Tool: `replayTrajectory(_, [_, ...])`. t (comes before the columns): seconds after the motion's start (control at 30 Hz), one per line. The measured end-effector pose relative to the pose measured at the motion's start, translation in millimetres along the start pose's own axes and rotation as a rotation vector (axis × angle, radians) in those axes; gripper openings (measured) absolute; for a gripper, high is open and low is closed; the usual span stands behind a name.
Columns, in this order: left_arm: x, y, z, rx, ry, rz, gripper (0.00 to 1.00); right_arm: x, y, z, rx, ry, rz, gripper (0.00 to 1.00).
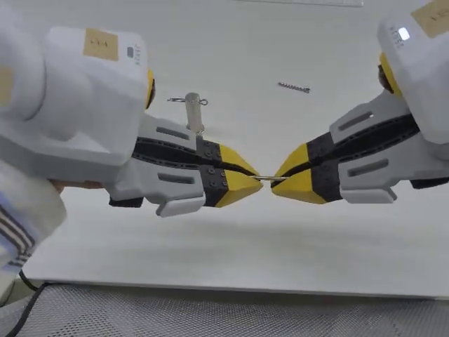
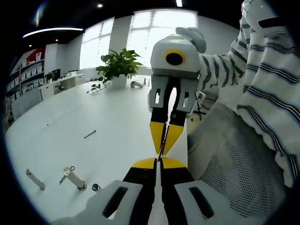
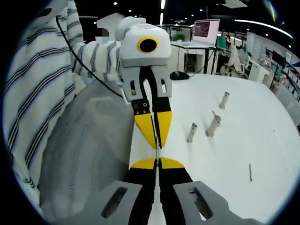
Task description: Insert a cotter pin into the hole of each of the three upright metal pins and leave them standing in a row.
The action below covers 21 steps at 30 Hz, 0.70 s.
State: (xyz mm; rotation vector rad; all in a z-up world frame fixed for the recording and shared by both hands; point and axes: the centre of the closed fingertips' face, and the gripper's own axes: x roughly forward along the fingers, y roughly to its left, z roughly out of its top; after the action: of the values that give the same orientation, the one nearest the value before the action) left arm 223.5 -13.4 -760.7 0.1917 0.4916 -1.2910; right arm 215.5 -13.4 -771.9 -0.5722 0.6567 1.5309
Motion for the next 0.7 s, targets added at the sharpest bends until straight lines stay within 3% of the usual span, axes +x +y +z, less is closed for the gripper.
replayTrajectory(0.2, [-1.5, -0.9, -0.8, -0.003, -0.007, 0.005, 0.13, -0.3, -3.8, -0.1, 0.003, 0.006, -0.007, 0.02])
replayTrajectory(0.33, [-2.6, 10.2, -9.9, -0.014, 0.023, 0.054, 0.27, 1.7, -9.6, -5.7, 0.011, 0.042, -0.027, 0.02])
replayTrajectory(0.43, [-9.0, 23.2, -16.5, -0.045, 0.003, 0.104, 0.31, 5.1, -16.4, -11.0, 0.030, 0.072, -0.048, 0.02])
replayTrajectory(0.47, [-12.2, 29.0, -16.2, -0.095, -0.025, 0.129, 0.32, 6.5, -18.5, -10.9, 0.050, 0.071, -0.053, 0.02])
replayTrajectory(0.53, [-19.6, 42.7, -17.0, -0.121, -0.063, 0.186, 0.35, 10.1, -25.5, -11.9, 0.070, 0.070, -0.068, 0.02])
replayTrajectory(0.67, [-34.5, 68.6, -29.5, -0.144, -0.053, 0.303, 0.40, 15.9, -33.7, -12.4, 0.107, 0.080, -0.090, 0.02])
replayTrajectory(0.7, [-35.7, 70.8, -31.0, -0.146, -0.050, 0.313, 0.40, 17.1, -35.1, -12.7, 0.112, 0.083, -0.094, 0.02])
